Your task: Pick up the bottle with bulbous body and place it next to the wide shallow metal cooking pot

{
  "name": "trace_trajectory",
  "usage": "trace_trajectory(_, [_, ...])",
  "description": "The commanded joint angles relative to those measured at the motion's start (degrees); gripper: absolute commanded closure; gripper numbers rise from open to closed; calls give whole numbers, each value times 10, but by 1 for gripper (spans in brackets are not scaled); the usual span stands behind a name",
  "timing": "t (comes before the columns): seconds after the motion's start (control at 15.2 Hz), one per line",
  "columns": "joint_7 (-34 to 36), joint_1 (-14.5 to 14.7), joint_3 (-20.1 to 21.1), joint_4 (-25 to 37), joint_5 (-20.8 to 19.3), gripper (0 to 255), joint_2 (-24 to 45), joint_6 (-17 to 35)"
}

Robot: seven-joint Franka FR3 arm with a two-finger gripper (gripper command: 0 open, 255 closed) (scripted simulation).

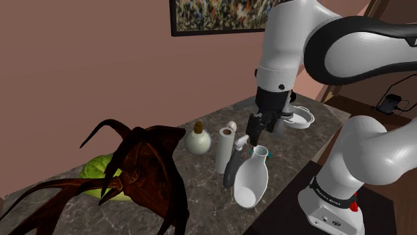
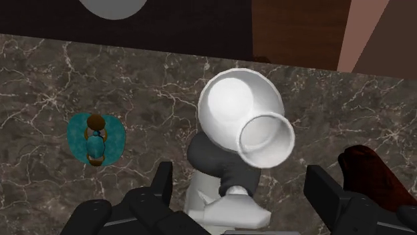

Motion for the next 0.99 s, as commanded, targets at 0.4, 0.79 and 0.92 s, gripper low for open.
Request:
trace_trajectory(0.4, [26,12,45,-38,31,0,26,65])
trace_trajectory(0.79, [26,15,51,-55,37,0,30,86])
trace_trajectory(0.92, [26,15,51,-55,37,0,30,86])
